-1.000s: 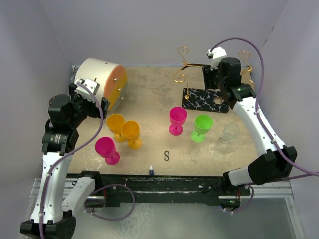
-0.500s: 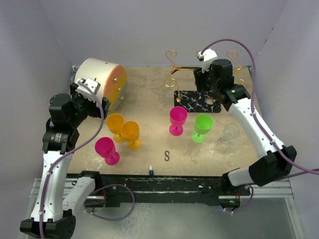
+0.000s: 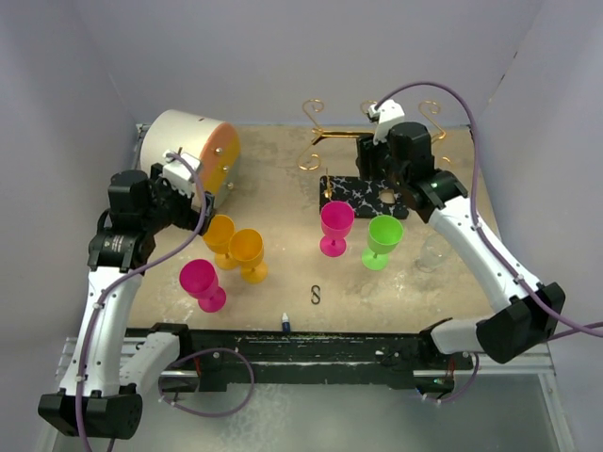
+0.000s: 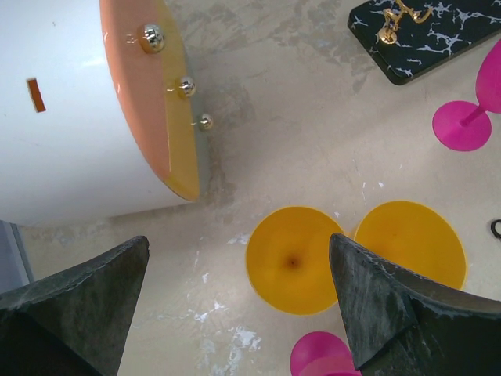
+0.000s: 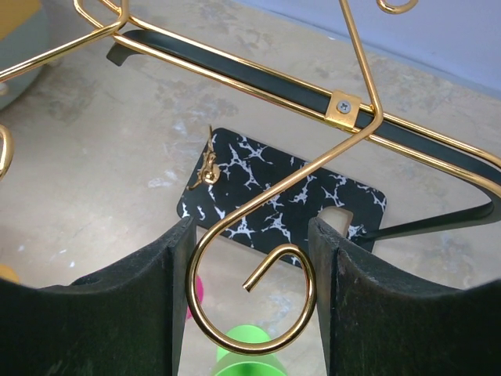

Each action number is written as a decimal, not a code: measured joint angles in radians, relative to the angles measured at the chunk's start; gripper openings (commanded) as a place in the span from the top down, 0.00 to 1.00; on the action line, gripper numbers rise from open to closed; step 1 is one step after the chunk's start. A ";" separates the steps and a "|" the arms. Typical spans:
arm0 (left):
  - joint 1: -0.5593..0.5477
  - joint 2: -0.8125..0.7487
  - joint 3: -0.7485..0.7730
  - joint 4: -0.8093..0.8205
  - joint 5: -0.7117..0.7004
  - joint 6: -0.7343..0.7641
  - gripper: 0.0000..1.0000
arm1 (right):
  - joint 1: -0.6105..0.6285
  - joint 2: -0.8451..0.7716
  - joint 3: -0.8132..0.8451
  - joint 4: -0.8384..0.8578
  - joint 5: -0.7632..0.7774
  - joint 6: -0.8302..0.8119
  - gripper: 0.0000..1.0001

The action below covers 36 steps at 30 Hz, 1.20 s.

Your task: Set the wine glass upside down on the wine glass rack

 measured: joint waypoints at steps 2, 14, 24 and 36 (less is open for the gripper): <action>0.000 -0.009 0.000 -0.016 0.006 0.019 0.01 | 0.015 -0.003 -0.001 0.000 -0.015 0.008 0.56; 0.001 -0.012 0.111 -0.421 0.034 0.363 0.03 | 0.038 -0.106 -0.020 0.006 -0.047 0.011 0.07; 0.001 0.050 0.091 -0.687 0.024 0.552 0.18 | 0.035 -0.213 -0.021 0.009 -0.075 -0.087 0.07; 0.001 0.120 0.005 -0.692 0.028 0.594 0.68 | -0.018 -0.259 -0.064 0.009 -0.124 -0.124 0.08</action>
